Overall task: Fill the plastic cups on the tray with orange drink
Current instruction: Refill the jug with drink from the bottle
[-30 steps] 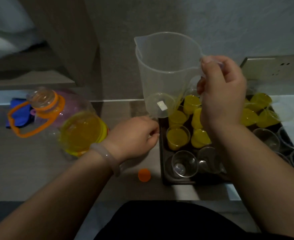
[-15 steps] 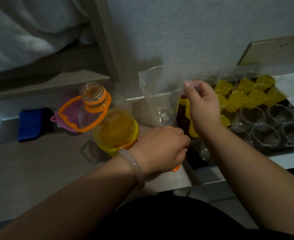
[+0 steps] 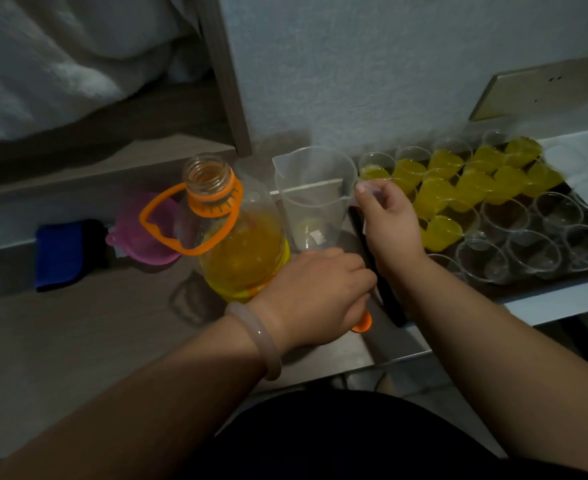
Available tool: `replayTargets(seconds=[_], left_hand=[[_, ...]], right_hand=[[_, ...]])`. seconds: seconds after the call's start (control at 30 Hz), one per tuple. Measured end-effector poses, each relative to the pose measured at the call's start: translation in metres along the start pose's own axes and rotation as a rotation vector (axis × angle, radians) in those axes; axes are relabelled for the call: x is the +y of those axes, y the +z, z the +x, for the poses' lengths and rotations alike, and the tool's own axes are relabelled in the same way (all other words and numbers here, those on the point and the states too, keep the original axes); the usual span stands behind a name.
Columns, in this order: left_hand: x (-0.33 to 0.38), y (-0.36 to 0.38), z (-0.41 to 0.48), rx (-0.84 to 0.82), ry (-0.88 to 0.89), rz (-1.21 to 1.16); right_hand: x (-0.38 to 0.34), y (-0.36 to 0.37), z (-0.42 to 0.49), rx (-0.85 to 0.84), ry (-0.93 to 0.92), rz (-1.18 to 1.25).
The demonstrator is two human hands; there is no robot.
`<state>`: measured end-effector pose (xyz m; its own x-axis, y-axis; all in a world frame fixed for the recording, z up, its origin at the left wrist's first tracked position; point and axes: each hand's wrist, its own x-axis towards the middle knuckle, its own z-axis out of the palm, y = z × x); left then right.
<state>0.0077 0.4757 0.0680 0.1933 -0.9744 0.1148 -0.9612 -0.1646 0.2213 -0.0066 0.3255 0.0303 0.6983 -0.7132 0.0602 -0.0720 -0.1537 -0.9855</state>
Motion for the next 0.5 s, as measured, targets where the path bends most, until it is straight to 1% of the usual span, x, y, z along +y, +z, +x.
replayTargets(seconds=[0.17,0.3,0.33,0.37,0.43,0.5], left_hand=[[-0.004,-0.002,0.001,0.021,-0.016,0.018],[-0.007,0.000,-0.001,0.032,0.017,0.031],[-0.008,0.000,-0.003,0.044,0.034,0.044],[-0.009,0.000,-0.005,0.056,0.051,0.057],[-0.010,-0.002,-0.010,0.082,0.098,0.078],[-0.011,-0.004,-0.017,0.104,0.164,0.089]], right_hand=[[-0.003,0.004,-0.003,0.030,0.030,-0.036],[-0.005,0.001,-0.007,0.032,0.014,-0.154],[-0.006,-0.002,-0.009,0.050,-0.024,-0.213],[-0.007,-0.006,-0.011,0.082,-0.116,-0.291],[-0.013,-0.013,-0.016,0.122,-0.389,-0.429],[-0.028,-0.018,-0.021,0.100,-0.587,-0.469]])
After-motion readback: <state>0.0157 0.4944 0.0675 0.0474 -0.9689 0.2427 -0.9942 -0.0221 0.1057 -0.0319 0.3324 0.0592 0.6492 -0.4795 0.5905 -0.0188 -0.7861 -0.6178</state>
